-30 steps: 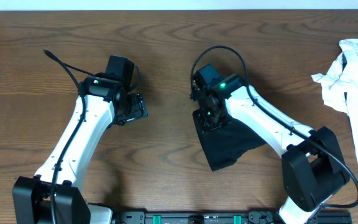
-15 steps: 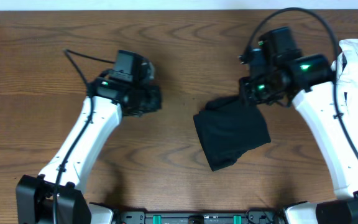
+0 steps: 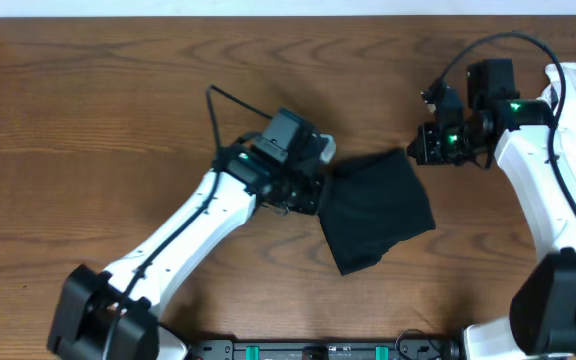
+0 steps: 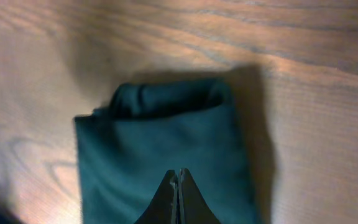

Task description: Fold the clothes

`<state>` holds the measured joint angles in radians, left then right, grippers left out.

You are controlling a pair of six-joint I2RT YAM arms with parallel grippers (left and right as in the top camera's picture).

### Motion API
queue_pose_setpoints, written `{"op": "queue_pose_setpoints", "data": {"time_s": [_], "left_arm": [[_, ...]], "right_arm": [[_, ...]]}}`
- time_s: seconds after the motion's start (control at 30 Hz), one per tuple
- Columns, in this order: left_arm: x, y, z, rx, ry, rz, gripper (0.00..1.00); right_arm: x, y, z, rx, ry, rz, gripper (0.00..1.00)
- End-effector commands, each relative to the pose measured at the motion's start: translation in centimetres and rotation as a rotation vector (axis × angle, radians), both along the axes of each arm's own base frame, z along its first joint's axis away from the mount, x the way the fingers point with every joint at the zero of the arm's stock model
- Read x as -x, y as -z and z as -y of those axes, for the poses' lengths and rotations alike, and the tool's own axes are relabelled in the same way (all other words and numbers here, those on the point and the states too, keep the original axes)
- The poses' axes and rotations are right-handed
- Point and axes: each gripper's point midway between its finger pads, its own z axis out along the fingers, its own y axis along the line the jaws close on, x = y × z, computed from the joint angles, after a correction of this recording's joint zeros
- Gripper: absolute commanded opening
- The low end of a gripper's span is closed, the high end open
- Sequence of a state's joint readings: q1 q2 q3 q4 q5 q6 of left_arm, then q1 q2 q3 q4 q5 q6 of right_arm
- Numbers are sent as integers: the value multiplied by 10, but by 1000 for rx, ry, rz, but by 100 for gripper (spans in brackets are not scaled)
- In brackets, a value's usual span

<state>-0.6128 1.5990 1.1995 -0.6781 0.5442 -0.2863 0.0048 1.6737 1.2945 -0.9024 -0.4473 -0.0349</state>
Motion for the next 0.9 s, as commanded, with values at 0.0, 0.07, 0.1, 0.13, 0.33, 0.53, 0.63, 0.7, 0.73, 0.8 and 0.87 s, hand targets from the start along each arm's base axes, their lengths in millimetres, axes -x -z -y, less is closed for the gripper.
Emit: {"op": "queue_pose_setpoints", "data": {"time_s": [0.0, 0.07, 0.1, 0.13, 0.33, 0.53, 0.63, 0.7, 0.73, 0.8, 0.87], "left_arm": [[8, 21, 6, -28, 43, -44, 6], [11, 32, 11, -44, 57, -65, 6], [12, 37, 13, -51, 63, -74, 6], [14, 43, 16, -55, 73, -86, 6], [23, 67, 34, -47, 123, -124, 6], [26, 90, 35, -85, 130, -164, 6], [30, 108, 31, -119, 128, -205, 6], [35, 122, 29, -147, 131, -242, 6], [37, 127, 28, -158, 134, -255, 6], [45, 139, 27, -184, 145, -285, 6], [51, 145, 28, -199, 159, -300, 6]], "right_arm": [[2, 22, -1, -69, -12, -31, 1], [1, 35, -2, -80, -10, -34, 1], [0, 42, -3, -86, -12, -36, 1], [-1, 49, -5, -99, -17, -37, 1], [-6, 80, -17, -184, -35, -74, 1], [-14, 119, -16, -180, -32, -104, 1], [-14, 137, -14, -168, -27, -125, 1], [-13, 142, -13, -161, -25, -137, 1], [-13, 143, -13, -156, -24, -139, 1], [-13, 144, -12, -149, -22, -138, 1], [-14, 143, -12, -149, -22, -134, 1]]}}
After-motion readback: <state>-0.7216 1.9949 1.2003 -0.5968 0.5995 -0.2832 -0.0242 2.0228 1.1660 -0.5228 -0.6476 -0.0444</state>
